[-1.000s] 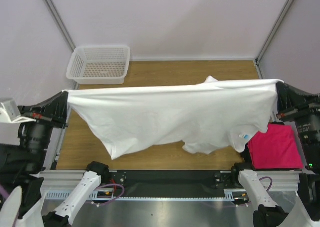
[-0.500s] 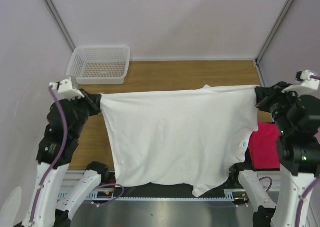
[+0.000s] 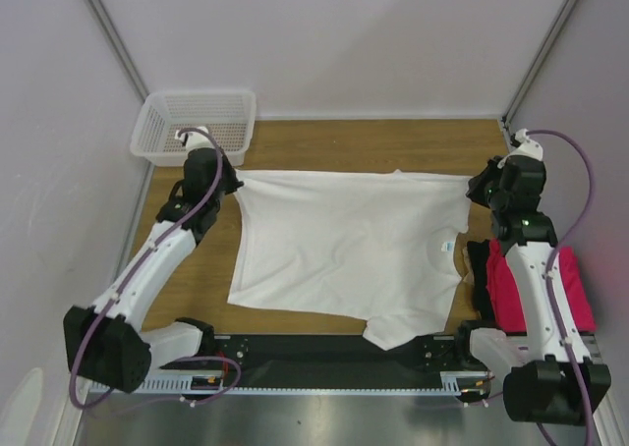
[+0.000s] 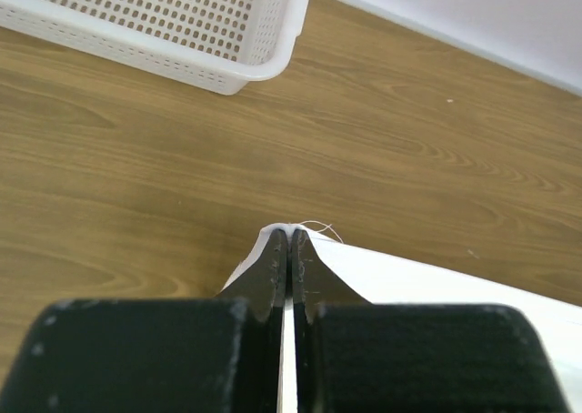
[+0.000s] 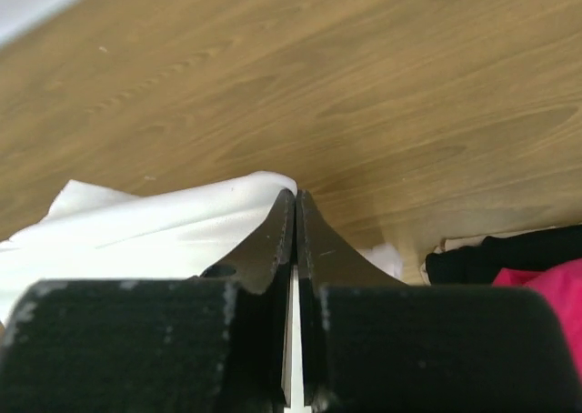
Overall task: Fold and stack the t-shirts
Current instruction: Flatten the tshirt out
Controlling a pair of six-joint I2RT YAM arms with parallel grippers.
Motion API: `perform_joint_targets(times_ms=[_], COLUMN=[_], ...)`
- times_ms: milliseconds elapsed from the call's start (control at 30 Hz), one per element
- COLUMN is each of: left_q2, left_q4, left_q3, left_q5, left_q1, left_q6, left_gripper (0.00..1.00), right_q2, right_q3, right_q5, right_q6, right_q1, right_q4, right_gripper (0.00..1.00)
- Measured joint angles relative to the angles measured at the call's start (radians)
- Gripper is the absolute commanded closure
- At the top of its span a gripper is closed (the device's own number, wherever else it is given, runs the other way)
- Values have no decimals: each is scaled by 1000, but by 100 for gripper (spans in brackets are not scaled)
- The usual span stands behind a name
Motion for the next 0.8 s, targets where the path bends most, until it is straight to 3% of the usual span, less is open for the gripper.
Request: perform_joint_targets(times_ms=[333, 600, 800], left_q2=[402, 562, 627], left_q4=[145, 212, 283], left_q3=[132, 241, 246], left_q5=[-43, -40, 78], left_q1=[0, 14, 81], left_q6=[5, 15, 51], left_gripper=[100, 99, 100], right_q2=[318, 557, 648], right_q3=[-25, 71, 129], right_q5=[15, 0, -19], right_q6=[0, -8, -38], right_q1=[0, 0, 1], right_q4=[310, 444, 501], right_gripper=[100, 100, 100])
